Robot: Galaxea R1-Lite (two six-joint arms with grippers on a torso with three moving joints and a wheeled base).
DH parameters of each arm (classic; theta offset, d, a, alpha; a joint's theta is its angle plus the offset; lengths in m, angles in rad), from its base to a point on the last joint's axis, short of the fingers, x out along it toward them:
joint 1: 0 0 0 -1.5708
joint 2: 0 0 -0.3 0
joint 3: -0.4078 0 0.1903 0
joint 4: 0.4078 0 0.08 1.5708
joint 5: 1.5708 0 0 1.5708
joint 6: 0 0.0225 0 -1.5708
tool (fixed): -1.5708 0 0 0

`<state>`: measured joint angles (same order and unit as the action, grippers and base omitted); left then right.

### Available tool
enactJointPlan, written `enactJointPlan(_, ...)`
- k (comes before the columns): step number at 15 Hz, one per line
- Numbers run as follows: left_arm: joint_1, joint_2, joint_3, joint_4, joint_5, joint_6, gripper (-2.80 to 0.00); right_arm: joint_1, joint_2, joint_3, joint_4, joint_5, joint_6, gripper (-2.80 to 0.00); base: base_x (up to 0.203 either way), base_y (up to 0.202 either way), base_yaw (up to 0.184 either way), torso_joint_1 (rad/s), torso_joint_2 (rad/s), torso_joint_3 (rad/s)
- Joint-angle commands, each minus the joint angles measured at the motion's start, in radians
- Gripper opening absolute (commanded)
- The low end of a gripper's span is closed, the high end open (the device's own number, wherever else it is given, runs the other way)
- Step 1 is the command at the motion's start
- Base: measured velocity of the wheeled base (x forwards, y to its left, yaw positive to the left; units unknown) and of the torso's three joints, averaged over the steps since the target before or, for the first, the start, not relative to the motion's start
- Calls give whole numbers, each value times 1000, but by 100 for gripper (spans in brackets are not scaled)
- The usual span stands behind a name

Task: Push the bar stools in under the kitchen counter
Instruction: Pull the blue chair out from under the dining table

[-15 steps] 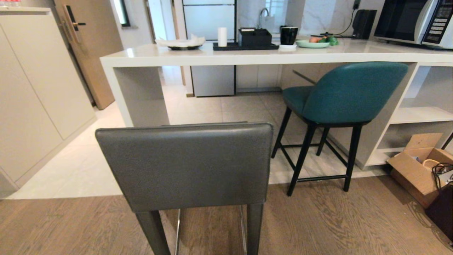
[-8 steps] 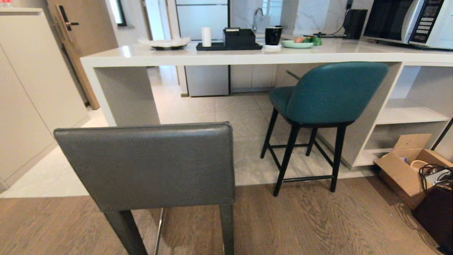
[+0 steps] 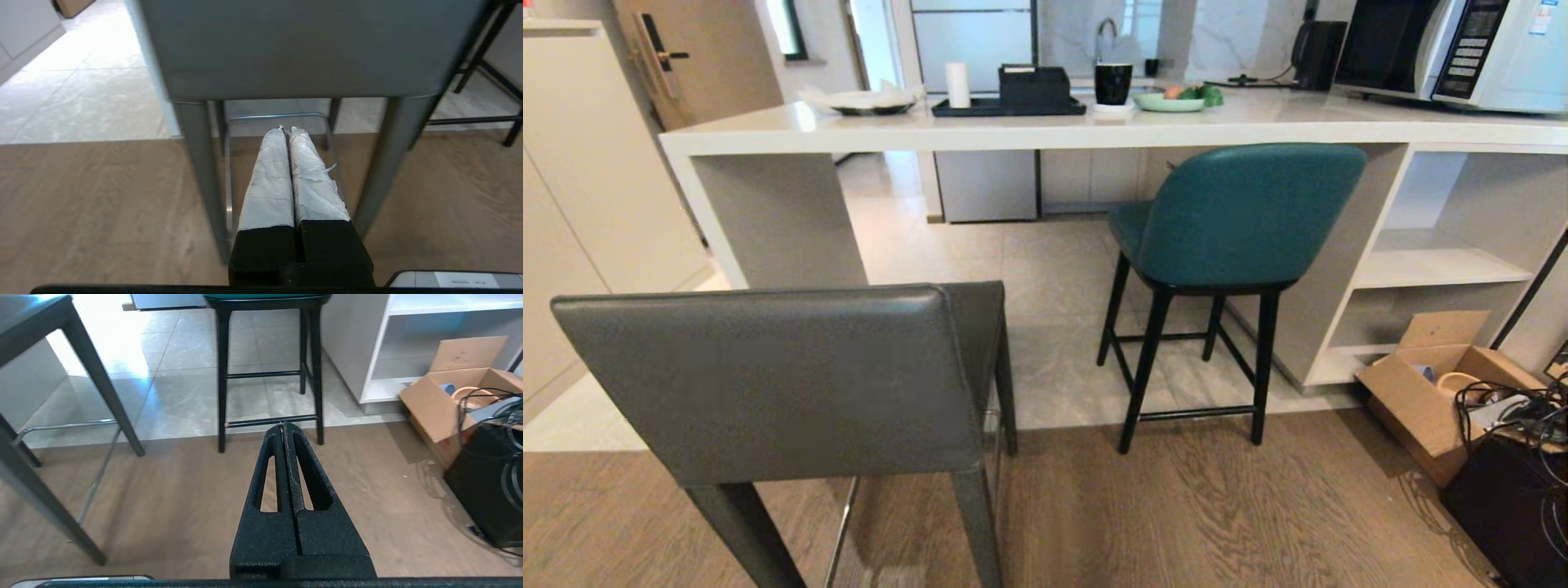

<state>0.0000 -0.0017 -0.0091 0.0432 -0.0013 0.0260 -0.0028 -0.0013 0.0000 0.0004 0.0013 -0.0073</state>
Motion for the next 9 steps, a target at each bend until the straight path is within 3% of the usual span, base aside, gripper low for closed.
enactJointPlan(1,0,2,0,1,0,0,-280,0,1,2,0,0,0,-280,0,-191,2,3,-1,2)
enactJointPlan(9,0,2,0,0,0,0,-280,0,1,2,0,0,0,-280,0,-193,3,1,3,3)
